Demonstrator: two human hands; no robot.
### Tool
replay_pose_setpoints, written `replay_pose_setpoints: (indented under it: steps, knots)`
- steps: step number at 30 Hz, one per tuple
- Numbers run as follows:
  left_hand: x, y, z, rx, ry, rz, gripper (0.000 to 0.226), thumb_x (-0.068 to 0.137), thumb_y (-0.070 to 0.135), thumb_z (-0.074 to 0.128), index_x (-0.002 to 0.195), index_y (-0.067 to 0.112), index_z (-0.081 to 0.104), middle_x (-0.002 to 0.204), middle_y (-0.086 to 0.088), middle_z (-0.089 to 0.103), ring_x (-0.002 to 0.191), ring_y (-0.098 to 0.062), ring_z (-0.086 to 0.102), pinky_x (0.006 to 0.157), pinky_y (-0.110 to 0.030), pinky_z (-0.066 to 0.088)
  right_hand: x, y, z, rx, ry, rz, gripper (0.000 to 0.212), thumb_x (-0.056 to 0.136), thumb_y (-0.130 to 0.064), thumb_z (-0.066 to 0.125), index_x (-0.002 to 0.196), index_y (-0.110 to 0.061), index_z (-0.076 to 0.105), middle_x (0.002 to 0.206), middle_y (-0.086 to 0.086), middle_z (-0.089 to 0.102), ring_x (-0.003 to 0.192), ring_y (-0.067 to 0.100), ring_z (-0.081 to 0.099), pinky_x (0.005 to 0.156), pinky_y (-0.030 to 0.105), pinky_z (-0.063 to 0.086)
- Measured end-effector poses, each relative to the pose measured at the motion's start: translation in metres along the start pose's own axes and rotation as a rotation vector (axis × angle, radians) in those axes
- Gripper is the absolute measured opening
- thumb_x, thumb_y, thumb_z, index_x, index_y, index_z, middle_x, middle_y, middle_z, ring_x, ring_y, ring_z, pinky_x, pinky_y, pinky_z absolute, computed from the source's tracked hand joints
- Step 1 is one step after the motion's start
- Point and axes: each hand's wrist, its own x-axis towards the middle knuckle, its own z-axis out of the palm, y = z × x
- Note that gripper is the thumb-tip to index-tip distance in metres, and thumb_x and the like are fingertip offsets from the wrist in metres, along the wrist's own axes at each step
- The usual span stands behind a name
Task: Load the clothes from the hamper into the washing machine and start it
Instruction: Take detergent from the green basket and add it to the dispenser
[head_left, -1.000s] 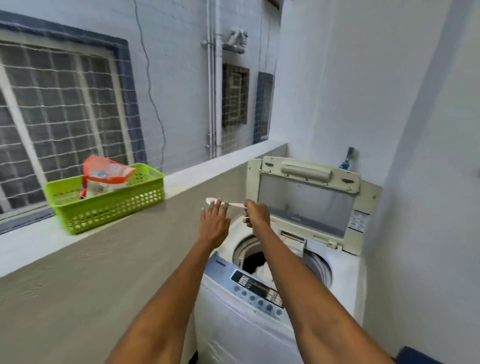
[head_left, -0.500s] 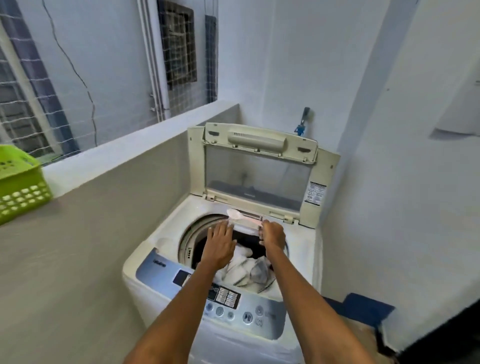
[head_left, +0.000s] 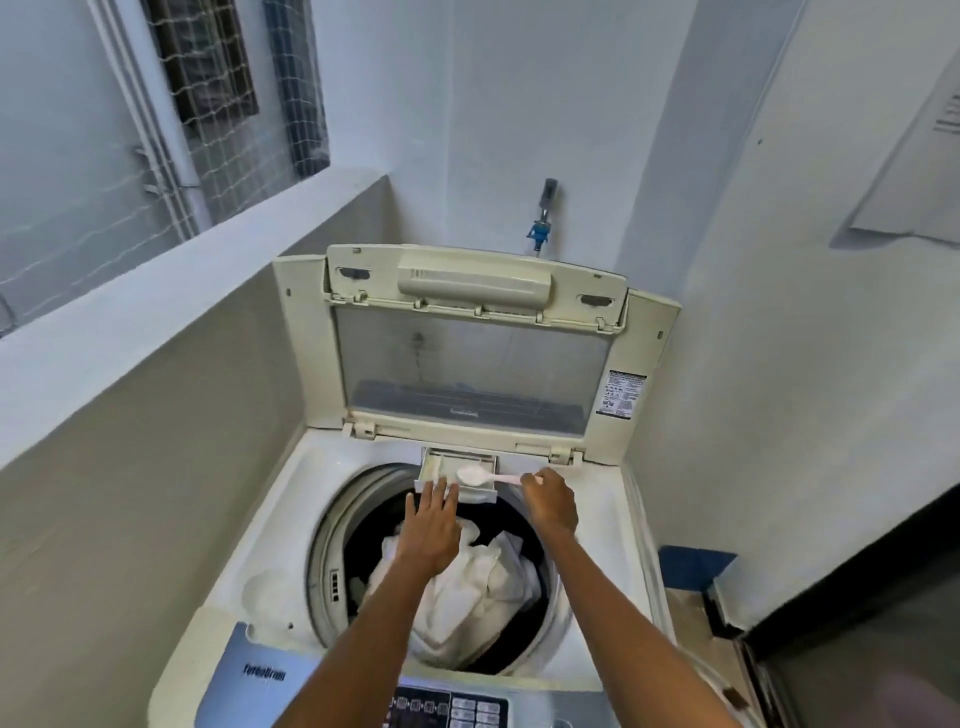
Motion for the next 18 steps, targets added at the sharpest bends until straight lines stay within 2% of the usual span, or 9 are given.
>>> replay_pose_setpoints:
  steps: [3, 6, 9, 14, 18]
  knots:
    - [0.011, -0.006, 0.006, 0.014, -0.034, 0.034, 0.059, 0.101, 0.026, 0.025, 0.150, 0.011, -0.005, 0.159, -0.010, -0.008, 0.147, -0.029, -0.007, 0.119, -0.049, 0.003, 0.001, -0.003, 0.014, -0.082, 0.016, -0.031, 0.025, 0.090, -0.030, 0.047, 0.101, -0.009, 0.058, 0.107, 0.013, 0.065, 0.099, 0.034, 0.059, 0.072, 0.030, 0.039]
    - [0.017, -0.012, 0.011, 0.012, -0.062, 0.048, 0.059, 0.102, 0.027, 0.025, 0.150, 0.012, -0.005, 0.159, -0.011, -0.010, 0.147, -0.028, -0.008, 0.119, -0.048, 0.002, -0.003, -0.007, 0.020, -0.155, 0.072, -0.126, 0.017, 0.092, -0.028, 0.046, 0.093, -0.012, 0.052, 0.103, 0.012, 0.066, 0.094, 0.032, 0.060, 0.069, 0.027, 0.037]
    - [0.020, -0.016, 0.015, 0.016, -0.057, 0.061, 0.060, 0.102, 0.029, 0.026, 0.151, 0.012, -0.004, 0.159, -0.011, -0.009, 0.147, -0.029, -0.007, 0.119, -0.049, 0.003, -0.010, -0.011, 0.022, -0.333, 0.145, -0.328, 0.011, 0.094, -0.025, 0.043, 0.090, -0.015, 0.047, 0.099, 0.010, 0.066, 0.090, 0.029, 0.060, 0.065, 0.027, 0.035]
    - [0.019, -0.016, 0.018, 0.014, -0.036, 0.064, 0.061, 0.101, 0.029, 0.027, 0.151, 0.012, -0.003, 0.159, -0.013, -0.007, 0.147, -0.031, -0.005, 0.118, -0.050, 0.004, -0.016, -0.012, 0.027, -0.566, 0.218, -0.628, 0.024, 0.094, -0.023, 0.039, 0.107, -0.012, 0.056, 0.102, 0.007, 0.064, 0.096, 0.025, 0.060, 0.067, 0.034, 0.048]
    - [0.016, -0.014, 0.015, -0.001, -0.035, 0.059, 0.060, 0.100, 0.026, 0.028, 0.151, 0.012, -0.001, 0.159, -0.013, -0.007, 0.147, -0.030, -0.005, 0.118, -0.050, 0.004, -0.019, -0.010, 0.027, -0.605, 0.276, -0.740, 0.023, 0.087, -0.023, 0.047, 0.099, -0.012, 0.064, 0.090, 0.004, 0.069, 0.083, 0.024, 0.066, 0.050, 0.032, 0.051]
